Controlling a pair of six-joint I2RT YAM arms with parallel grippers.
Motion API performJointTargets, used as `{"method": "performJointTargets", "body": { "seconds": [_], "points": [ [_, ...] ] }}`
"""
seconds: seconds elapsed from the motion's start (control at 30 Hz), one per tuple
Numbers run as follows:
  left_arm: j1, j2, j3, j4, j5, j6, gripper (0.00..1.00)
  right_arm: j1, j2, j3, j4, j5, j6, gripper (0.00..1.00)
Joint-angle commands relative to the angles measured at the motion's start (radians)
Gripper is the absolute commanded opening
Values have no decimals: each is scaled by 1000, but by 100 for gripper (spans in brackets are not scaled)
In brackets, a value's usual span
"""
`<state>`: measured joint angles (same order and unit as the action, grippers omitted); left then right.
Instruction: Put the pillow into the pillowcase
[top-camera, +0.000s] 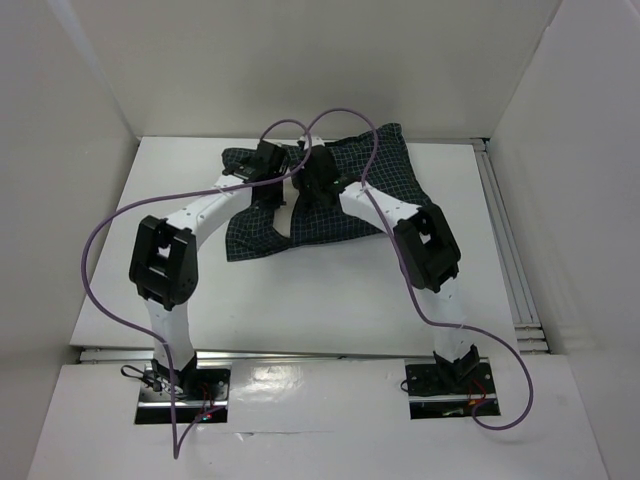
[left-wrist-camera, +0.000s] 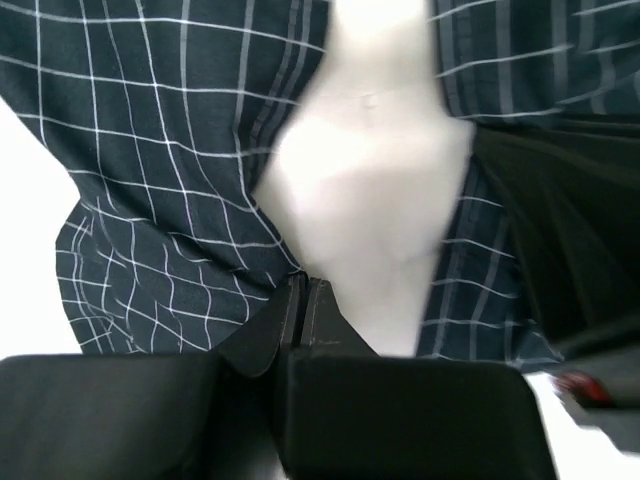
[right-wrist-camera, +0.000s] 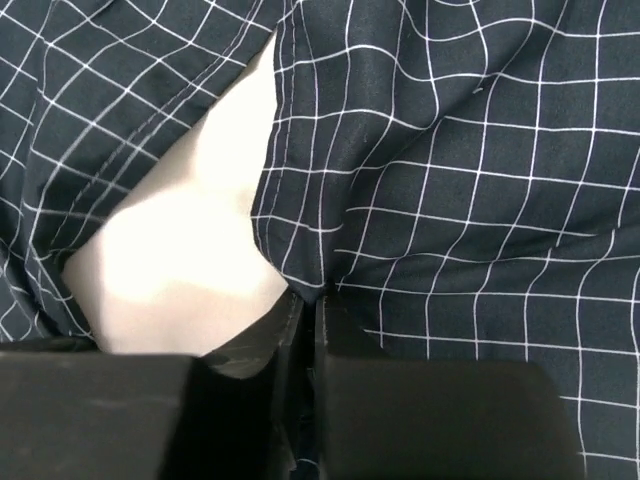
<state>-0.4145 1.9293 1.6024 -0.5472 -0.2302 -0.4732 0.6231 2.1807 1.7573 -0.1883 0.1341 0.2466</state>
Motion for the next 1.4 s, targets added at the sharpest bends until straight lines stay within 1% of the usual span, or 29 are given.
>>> {"method": "performJointTargets", "body": {
  "seconds": [0.0,0.03,0.1,0.2,0.23,0.33,0.37,0.4,0.43,0.47,0.53,0.6,0.67,0.77,0.8,0.83,0.9,0.93,0.97,1.0,1.03,1.1,1.13,1.17,1.23,1.3,1.33,1.37],
  "points": [
    [-9,-59,51,53,65,39,0,1,-22,41,36,-22,13,5],
    [-9,-59,63,53,52,39,0,1,-57,31,36,-36,2,0],
    [-9,-59,96,44,61,50,0,-8,-97,4,50,-60,-9,0],
    [-9,-49,151,44,121,62,0,-32,-177,-54,124,-212,-20,0],
    [-9,-49,181,44,141,62,0,-43,-211,-67,134,-325,-4,0],
    [-9,-38,205,59,175,53,0,-100,-233,-87,157,-497,40,0],
    [-9,-38,205,59,175,53,0,-120,-246,-87,167,-605,60,0],
    [-9,-29,214,69,175,42,0,-135,-255,-100,179,-667,103,0],
    [-9,-29,214,69,175,42,0,-172,-256,-122,202,-732,126,0],
    [-9,-10,214,69,175,33,0,-187,-256,-136,261,-855,153,0],
    [-9,29,214,56,195,9,0,-215,-239,-145,312,-967,223,0],
    [-9,51,174,56,206,-24,0,-226,-207,-145,323,-1024,238,0],
    [-9,51,140,56,206,-45,0,-226,-184,-130,302,-1033,238,0],
    [-9,-1,79,79,195,-56,0,-214,-138,-99,293,-1056,238,0],
    [-9,-44,70,79,195,-56,4,-214,-125,-87,253,-1056,217,0],
    [-9,-68,50,79,183,-56,18,-200,-98,-70,225,-1041,177,0],
    [-9,-148,28,108,169,-56,31,-175,-61,-32,134,-981,140,0],
    [-9,-176,5,122,169,-56,41,-175,-52,-32,113,-967,107,0],
    [-9,-197,5,137,169,-41,47,-162,-52,-32,98,-955,106,0],
    [-9,-216,5,138,169,-41,54,-161,-42,-32,98,-943,97,4],
    [-9,-245,14,138,157,-41,56,-161,-42,-32,98,-955,97,14],
    [-9,-265,31,106,115,-27,58,-161,-52,-42,107,-955,97,37],
    [-9,-276,31,77,95,-27,58,-161,-77,-42,107,-955,86,64],
    [-9,-303,31,60,53,-27,58,-161,-87,-32,95,-938,74,72],
    [-9,-338,31,33,3,-27,61,-161,-126,-32,60,-875,60,81],
    [-9,-380,-10,15,-68,-36,63,-161,-159,-42,27,-805,27,86],
    [-9,-424,-27,4,-89,-36,66,-143,-177,-42,10,-753,13,86],
    [-9,-447,-70,4,-106,-48,68,-129,-214,-59,-19,-643,-6,87]
  ]
}}
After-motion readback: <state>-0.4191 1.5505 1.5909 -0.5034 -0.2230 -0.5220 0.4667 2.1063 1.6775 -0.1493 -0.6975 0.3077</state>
